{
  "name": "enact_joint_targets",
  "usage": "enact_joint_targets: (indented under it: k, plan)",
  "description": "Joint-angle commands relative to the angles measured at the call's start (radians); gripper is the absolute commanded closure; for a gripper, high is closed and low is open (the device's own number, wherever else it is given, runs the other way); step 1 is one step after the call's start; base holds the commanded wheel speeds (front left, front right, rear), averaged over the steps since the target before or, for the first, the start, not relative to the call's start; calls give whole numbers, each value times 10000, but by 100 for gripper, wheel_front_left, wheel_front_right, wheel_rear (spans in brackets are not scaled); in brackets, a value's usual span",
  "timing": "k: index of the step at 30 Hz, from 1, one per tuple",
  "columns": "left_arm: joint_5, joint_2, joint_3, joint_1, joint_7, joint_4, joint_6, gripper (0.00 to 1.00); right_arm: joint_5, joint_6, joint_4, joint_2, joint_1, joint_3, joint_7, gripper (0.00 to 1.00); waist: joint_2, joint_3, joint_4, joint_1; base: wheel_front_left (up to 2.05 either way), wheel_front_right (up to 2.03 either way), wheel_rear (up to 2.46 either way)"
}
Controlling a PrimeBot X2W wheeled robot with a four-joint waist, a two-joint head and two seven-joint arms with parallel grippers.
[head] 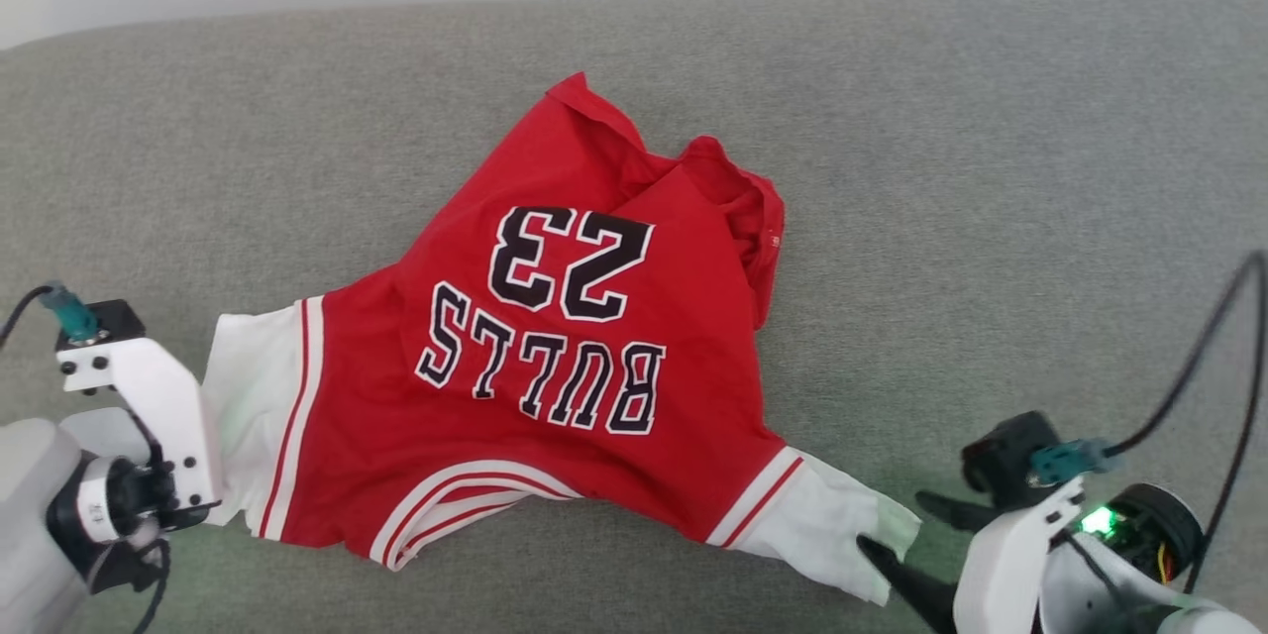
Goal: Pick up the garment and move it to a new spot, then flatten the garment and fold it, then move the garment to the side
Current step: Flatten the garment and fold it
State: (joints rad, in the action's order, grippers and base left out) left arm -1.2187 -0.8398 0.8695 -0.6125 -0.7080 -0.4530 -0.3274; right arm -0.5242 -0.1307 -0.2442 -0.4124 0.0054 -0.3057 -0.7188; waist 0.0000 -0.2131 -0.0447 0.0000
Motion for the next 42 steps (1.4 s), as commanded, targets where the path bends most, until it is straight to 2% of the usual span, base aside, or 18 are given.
enact_joint_targets:
  k: [1,6,11,12,13,14,19,28,36,42]
  plan:
    - [127,162,79,-38,-37,116,-42,100,30,0,-66,-85,-142,-152,-375,0,0,-77,142,0,0,0,0]
    - [238,336,152,-285,-18,285,-22,100,142,0,338,-161,-422,-587,-1092,0,0,-234,389,0,0,0,0]
    - [375,570,211,-568,21,339,50,100,426,1,1334,-326,-1026,-1386,-1536,0,0,-432,638,0,0,0,0]
    - [393,620,215,-585,46,325,59,100,398,1,1646,-288,-1105,-1517,-1566,16,0,-458,669,0,0,0,0]
    - [420,681,232,-620,42,309,75,100,542,1,1883,-426,-1279,-1743,-1548,71,0,-485,715,0,0,0,0]
    - [412,729,220,-659,88,294,111,100,492,3,2138,-449,-1382,-1868,-1526,100,0,-510,745,0,0,0,0]
    - [422,833,132,-831,266,233,231,100,173,29,2759,-323,-2073,-1441,-884,100,0,-485,818,0,0,0,0]
    - [543,557,-101,-1473,226,901,341,100,-730,6,2257,-646,-3172,-335,-875,100,0,-28,757,0,0,0,0]
    - [936,398,-225,-2618,-18,1682,523,100,-1363,1,2046,-870,-4701,-80,-1066,100,0,592,648,0,0,0,0]
    - [1270,472,-284,-3692,-273,1912,624,100,-1824,1,2295,-793,-6171,-15,-903,100,0,1009,532,0,0,0,0]
